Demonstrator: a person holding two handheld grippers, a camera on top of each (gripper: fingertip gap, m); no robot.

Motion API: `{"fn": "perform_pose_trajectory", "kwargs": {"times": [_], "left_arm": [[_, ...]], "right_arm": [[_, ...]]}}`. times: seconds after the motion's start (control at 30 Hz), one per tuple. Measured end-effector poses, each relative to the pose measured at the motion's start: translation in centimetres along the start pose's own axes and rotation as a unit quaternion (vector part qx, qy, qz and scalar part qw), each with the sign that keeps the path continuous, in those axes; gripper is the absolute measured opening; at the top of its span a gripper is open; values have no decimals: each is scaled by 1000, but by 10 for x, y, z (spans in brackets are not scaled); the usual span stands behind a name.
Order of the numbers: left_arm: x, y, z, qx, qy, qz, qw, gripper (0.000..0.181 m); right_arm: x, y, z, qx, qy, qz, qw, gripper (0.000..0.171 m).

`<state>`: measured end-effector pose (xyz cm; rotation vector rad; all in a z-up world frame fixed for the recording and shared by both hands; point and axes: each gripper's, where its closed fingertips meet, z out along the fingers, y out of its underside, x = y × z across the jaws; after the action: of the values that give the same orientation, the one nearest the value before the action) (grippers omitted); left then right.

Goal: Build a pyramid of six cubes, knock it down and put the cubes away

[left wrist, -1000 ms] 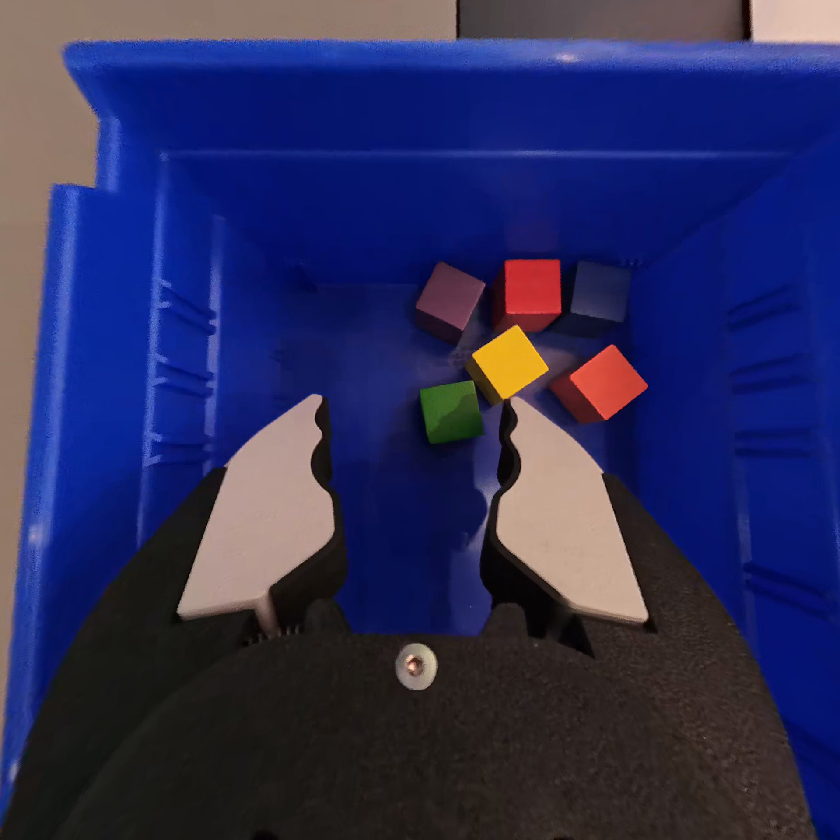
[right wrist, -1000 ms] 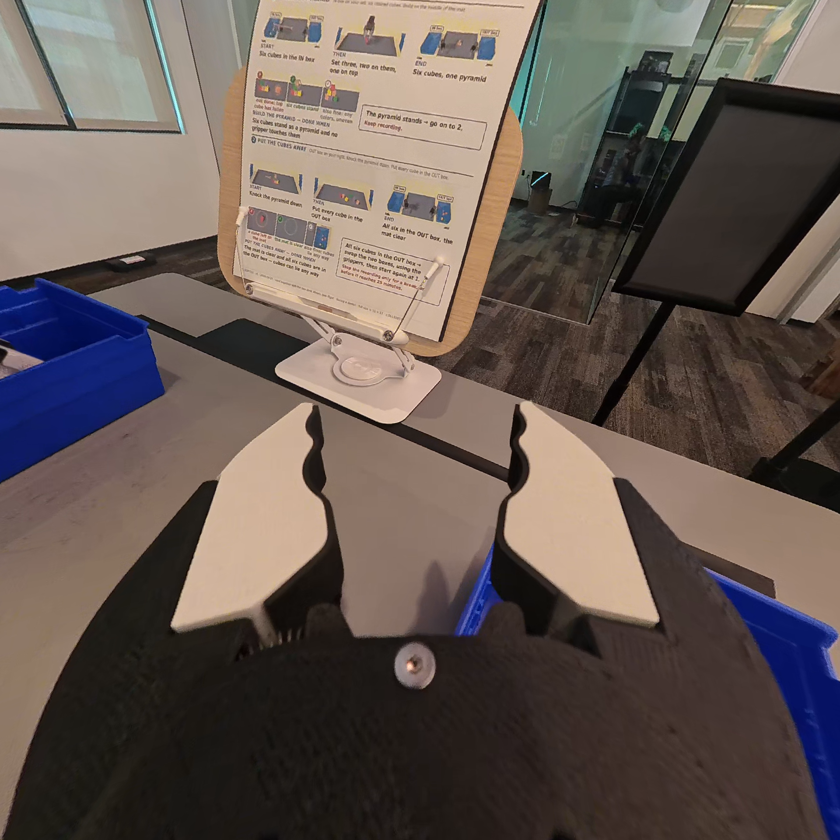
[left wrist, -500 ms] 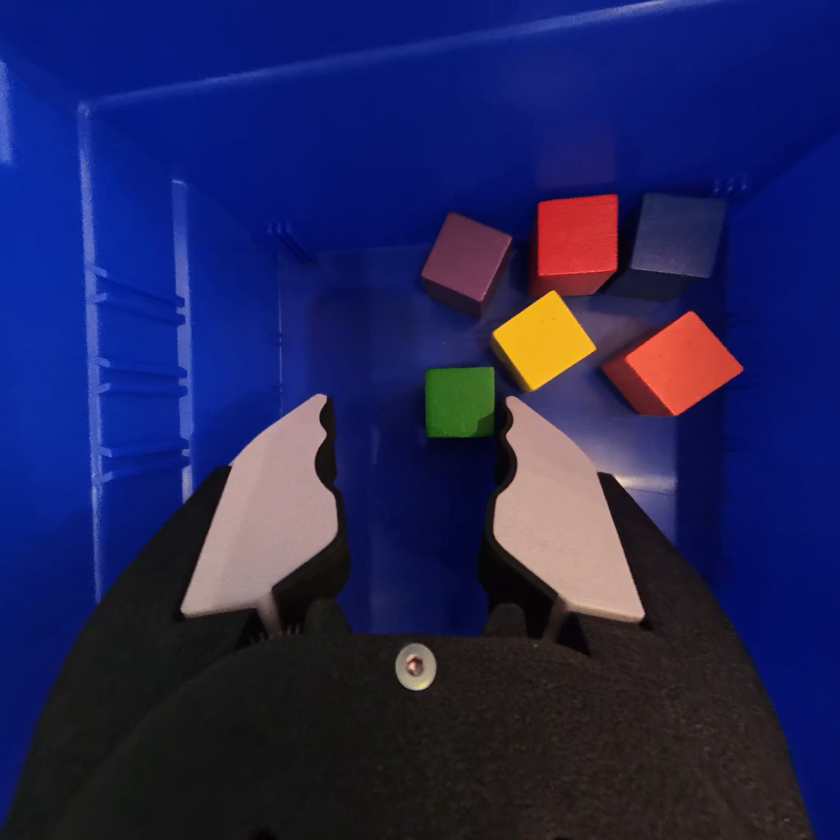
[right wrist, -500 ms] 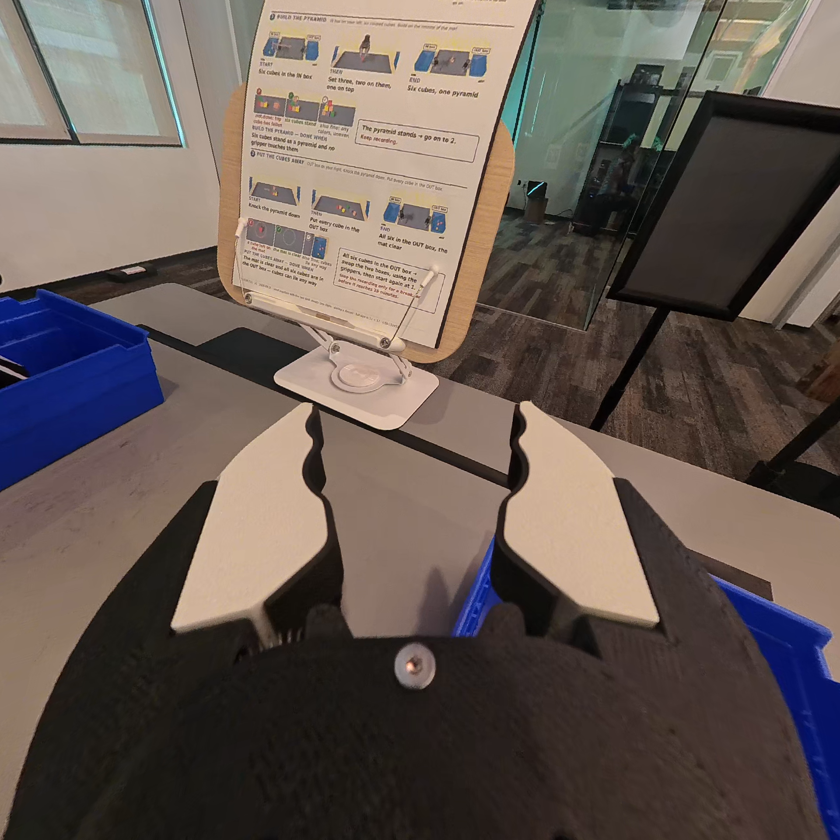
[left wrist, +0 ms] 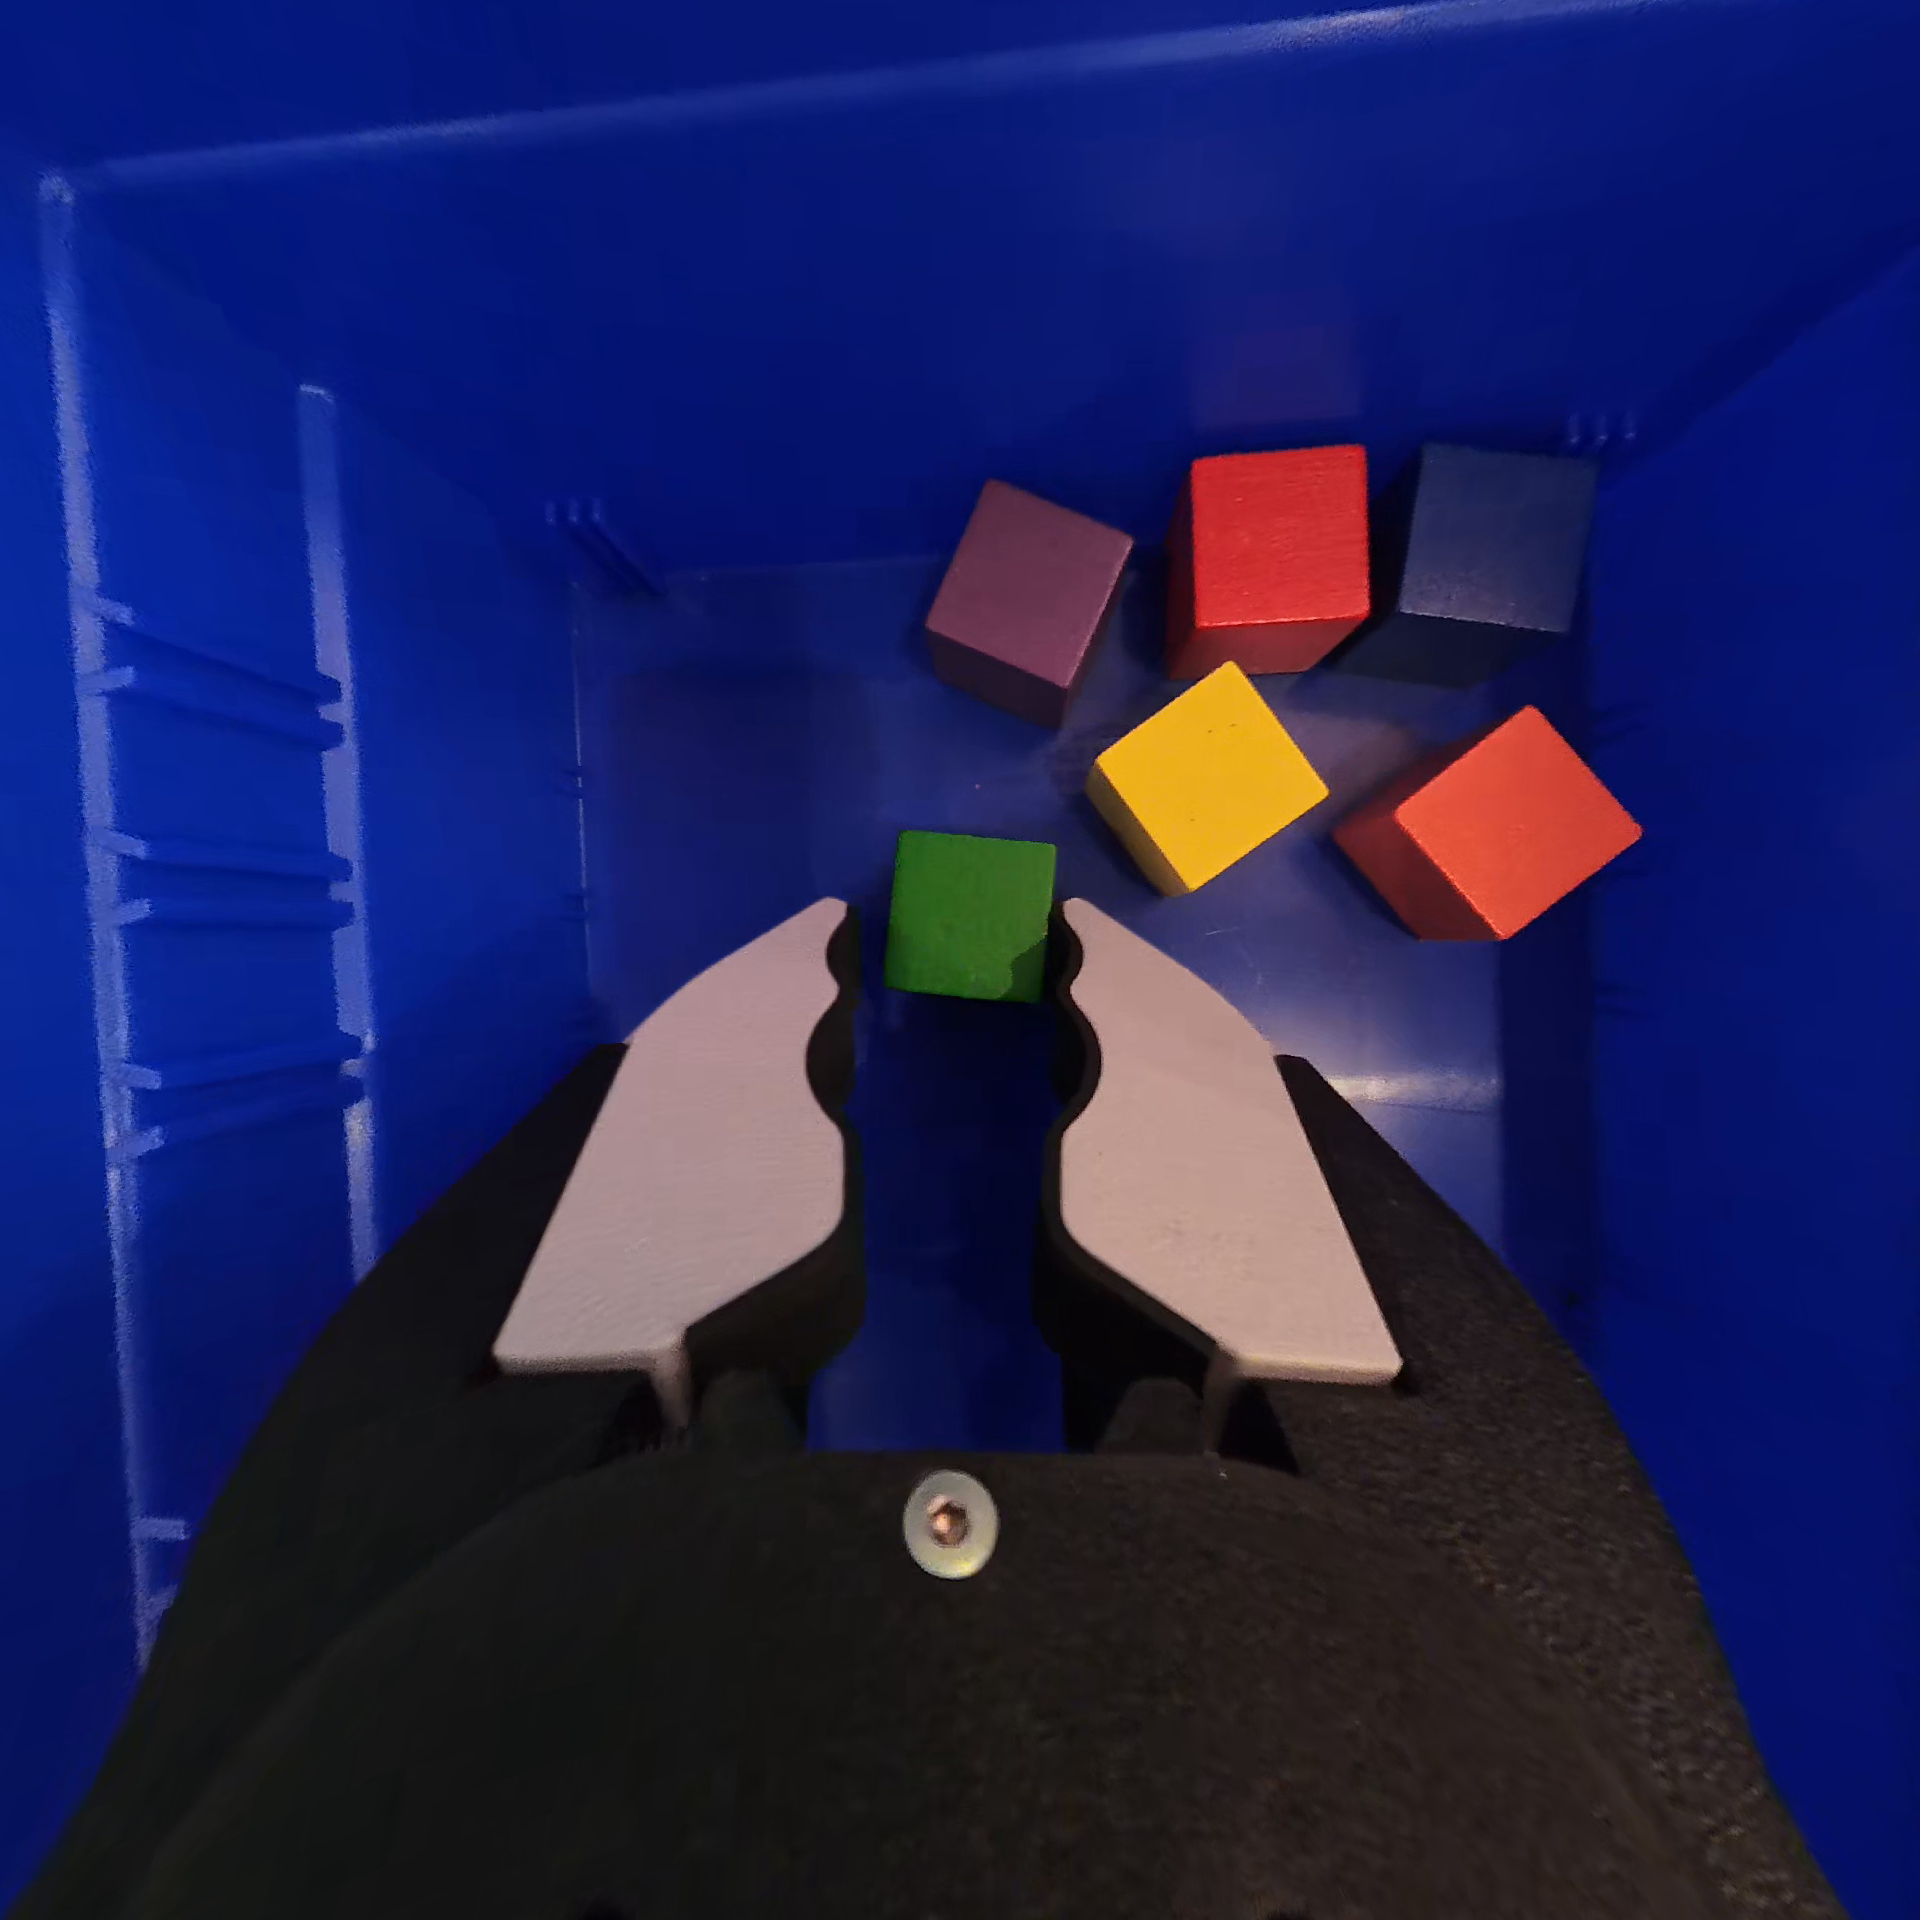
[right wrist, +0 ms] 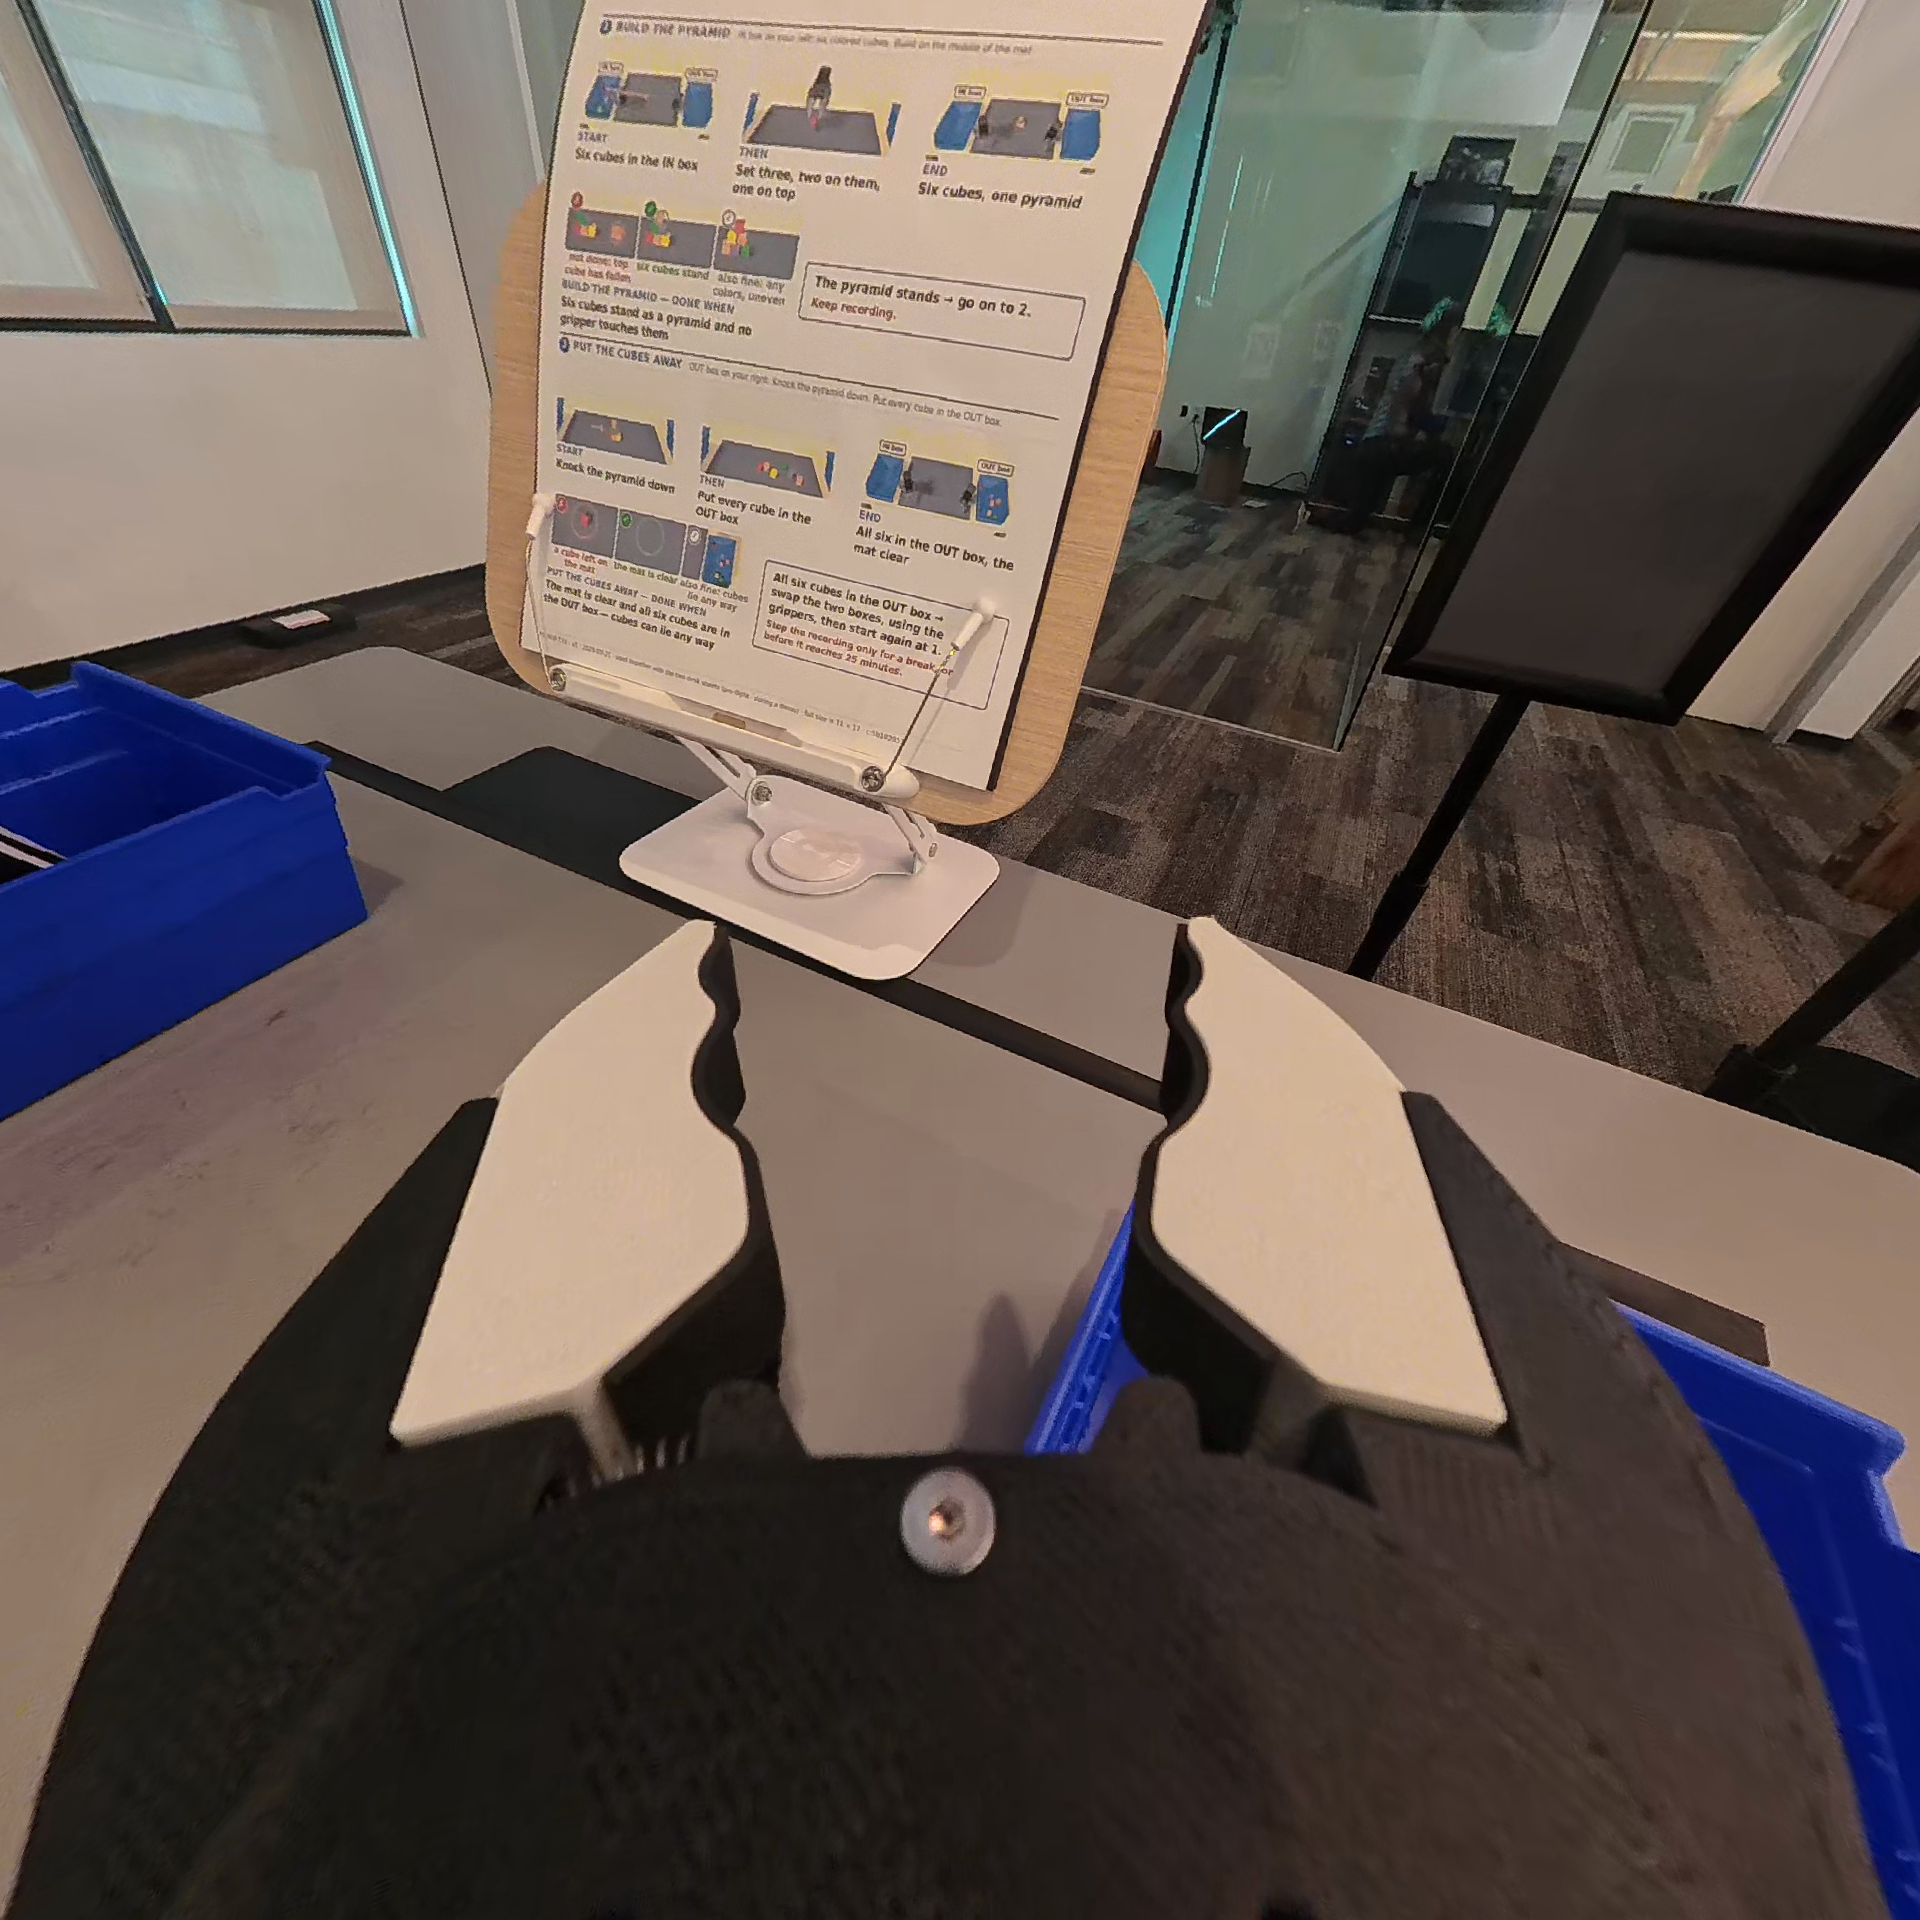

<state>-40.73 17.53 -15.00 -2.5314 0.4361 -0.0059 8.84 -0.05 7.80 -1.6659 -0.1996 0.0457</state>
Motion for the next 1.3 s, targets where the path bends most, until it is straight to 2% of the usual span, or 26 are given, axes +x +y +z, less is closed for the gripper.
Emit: {"fn": "perform_pose_trajectory", "kwargs": {"times": [0.13,0.57,0.73,0.9,1.0,1.3], "left_arm": [[0,0,0,3,13,-5,1000,29],[-4,-3,-7,24,70,-31,997,29],[-1,-4,-18,27,117,-51,991,29],[12,12,-23,-21,175,-40,983,29],[13,23,-19,-46,171,-13,984,29],[15,22,-17,-46,143,38,988,29]], "right_arm": [[0,0,0,1,-1,1,1000,80],[1,0,0,2,1,2,1000,80],[0,1,1,0,-1,0,1000,80],[0,1,1,-1,1,-4,1000,80],[0,1,1,-1,1,-4,1000,80],[0,3,2,-4,1,-7,1000,80]]}}
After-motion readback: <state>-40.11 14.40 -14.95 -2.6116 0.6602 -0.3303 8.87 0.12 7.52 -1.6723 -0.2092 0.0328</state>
